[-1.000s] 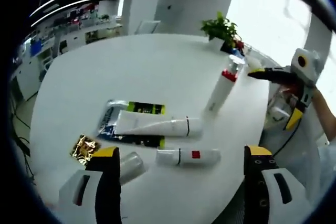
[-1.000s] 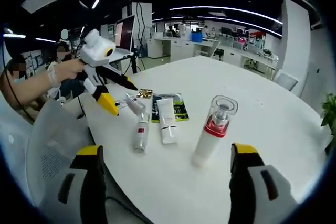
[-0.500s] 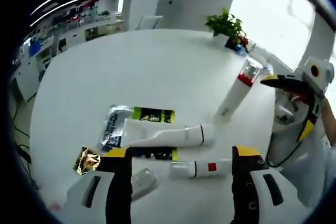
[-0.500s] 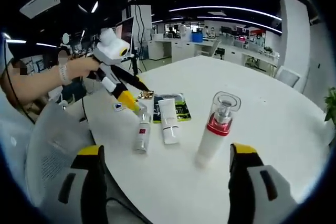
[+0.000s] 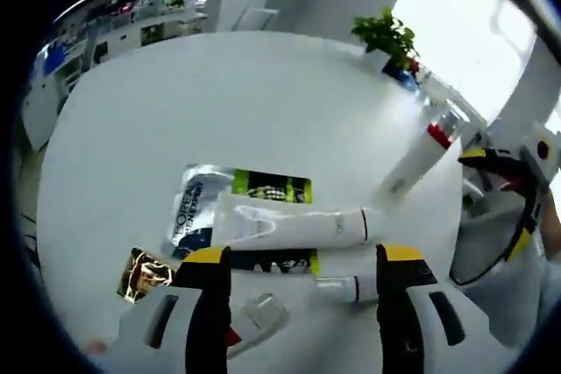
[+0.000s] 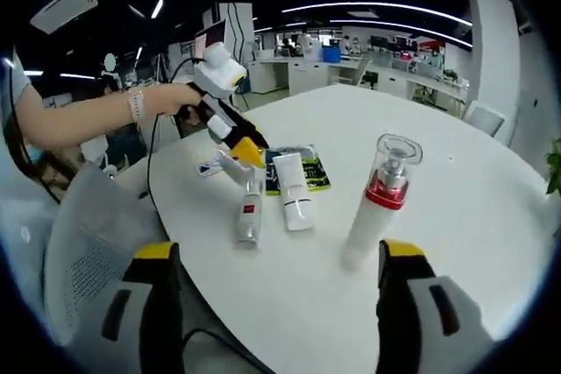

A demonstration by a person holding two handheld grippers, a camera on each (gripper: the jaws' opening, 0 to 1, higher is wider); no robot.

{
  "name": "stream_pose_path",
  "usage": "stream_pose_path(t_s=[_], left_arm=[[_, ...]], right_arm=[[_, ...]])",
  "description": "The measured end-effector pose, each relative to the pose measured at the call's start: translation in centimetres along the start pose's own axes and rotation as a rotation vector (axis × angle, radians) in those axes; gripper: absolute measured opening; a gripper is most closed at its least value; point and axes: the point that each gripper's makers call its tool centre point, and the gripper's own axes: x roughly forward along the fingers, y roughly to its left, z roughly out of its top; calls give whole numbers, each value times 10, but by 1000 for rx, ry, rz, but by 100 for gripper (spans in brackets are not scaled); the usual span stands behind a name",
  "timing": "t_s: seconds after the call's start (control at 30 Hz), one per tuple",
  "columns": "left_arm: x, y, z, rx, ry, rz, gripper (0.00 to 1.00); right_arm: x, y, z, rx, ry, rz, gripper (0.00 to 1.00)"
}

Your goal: Arrange the skincare products in the storage area until every visible bottle or jar stands upright without overlapping.

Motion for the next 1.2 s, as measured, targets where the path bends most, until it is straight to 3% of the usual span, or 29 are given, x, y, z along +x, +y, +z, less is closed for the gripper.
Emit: stream_pose_path(t_s=[0.1, 0.37, 0.47, 0.8, 1.2], left_arm=[[4, 8, 2, -12, -4, 17, 62], [12, 27, 9, -21, -4, 71, 46], [15, 33, 11, -38, -12, 89, 43], [24, 45, 13, -58, -9, 100, 35], [25, 40, 16, -43, -13, 60, 32]], right_arm=[[4, 8, -2, 0, 9, 28, 91], [12, 14, 0, -1, 23, 39, 88], [15, 18, 0, -5, 28, 56, 83], [30, 22, 6, -56, 70, 70, 78], [67, 14, 29, -113, 97, 54, 59]])
